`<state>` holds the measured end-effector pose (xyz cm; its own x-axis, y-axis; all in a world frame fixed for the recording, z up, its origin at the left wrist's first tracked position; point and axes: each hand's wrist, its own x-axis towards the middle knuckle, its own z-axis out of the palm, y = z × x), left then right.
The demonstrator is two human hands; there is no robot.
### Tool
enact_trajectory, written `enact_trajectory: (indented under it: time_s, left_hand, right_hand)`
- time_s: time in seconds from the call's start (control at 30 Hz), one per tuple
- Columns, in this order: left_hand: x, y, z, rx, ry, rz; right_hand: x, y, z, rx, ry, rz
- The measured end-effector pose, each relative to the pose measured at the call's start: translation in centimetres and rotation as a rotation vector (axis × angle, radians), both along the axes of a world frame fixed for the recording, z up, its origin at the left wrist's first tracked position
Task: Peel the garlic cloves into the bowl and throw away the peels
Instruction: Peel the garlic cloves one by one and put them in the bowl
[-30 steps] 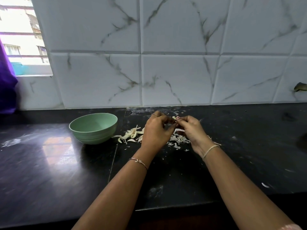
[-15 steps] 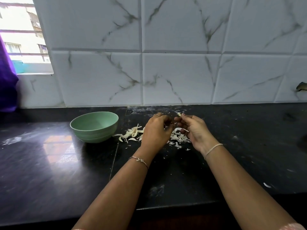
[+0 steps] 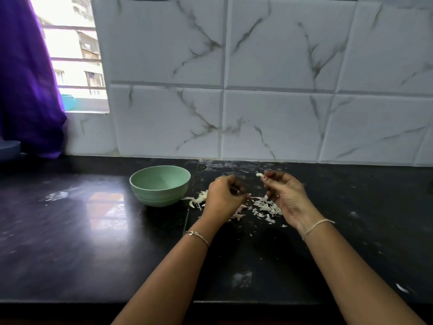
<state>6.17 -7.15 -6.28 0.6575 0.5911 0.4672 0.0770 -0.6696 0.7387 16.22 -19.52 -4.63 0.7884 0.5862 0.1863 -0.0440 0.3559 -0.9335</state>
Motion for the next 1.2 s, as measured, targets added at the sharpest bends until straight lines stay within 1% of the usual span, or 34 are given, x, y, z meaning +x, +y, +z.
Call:
enact_trajectory:
  time_s: [0.1, 0.27, 0.33, 0.43, 0.53, 0.63, 0.73, 0.8, 0.87, 0.93, 1.1, 1.2]
  left_hand:
    - [-2.1, 1.5, 0.0, -0.009, 0.023, -0.001]
    - [-5.0, 3.2, -0.5, 0.067, 0.135, -0.053]
    - [-5.6, 3.6, -1.3, 0.049, 0.126, -0.052]
    - [-5.8, 3.9, -1.8, 0.013, 0.093, -0.056]
    - [-5.7, 4.2, -1.4, -0.075, 0.024, -0.009]
    - [-5.7, 4.6, -1.2, -0.181, -0.007, -0.008]
    - [-5.5, 4.9, -1.3, -0.304, -0.055, -0.027]
    - [-5.3, 5.0, -1.2, -0.49, -0.131, -0.096]
    - [-5.5, 4.7, -0.6, -0.739, -0.232, -0.196]
    - [-5.5, 4.7, -0.3, -0.896, -0.282, -0.244]
    - [-5.4, 5.1, -0.4, -1.052, -0.351, -0.299]
    - [-5.1, 4.8, -0.1, -1.076, -0.405, -0.336]
  right_hand:
    - [-2.0, 2.5, 1.1, -0.05, -0.147, 0.047]
    - [-6.3, 9.5, 3.5, -0.204, -0.516, 0.117]
    - [-7.4, 12.3, 3.8, -0.32, -0.688, 0.116]
    - [-7.8, 15.0, 4.1, -0.546, -0.933, 0.081]
    - [-7.8, 16.6, 4.2, -0.693, -1.044, 0.098]
    - [-7.6, 17.6, 4.1, -0.775, -1.068, 0.128]
    - [-7.5, 17.7, 4.3, -0.759, -1.053, 0.16]
    - [-7.2, 17.6, 4.4, -0.699, -0.991, 0.171]
    - [-6.6, 17.0, 4.4, -0.633, -0.898, 0.158]
    - [-5.9, 15.9, 4.5, -0.569, -0.799, 0.162]
    - [-3.7, 11.6, 4.1, -0.489, -0.634, 0.204]
    - [-2.6, 9.1, 3.1, -0.505, -0.529, 0.254]
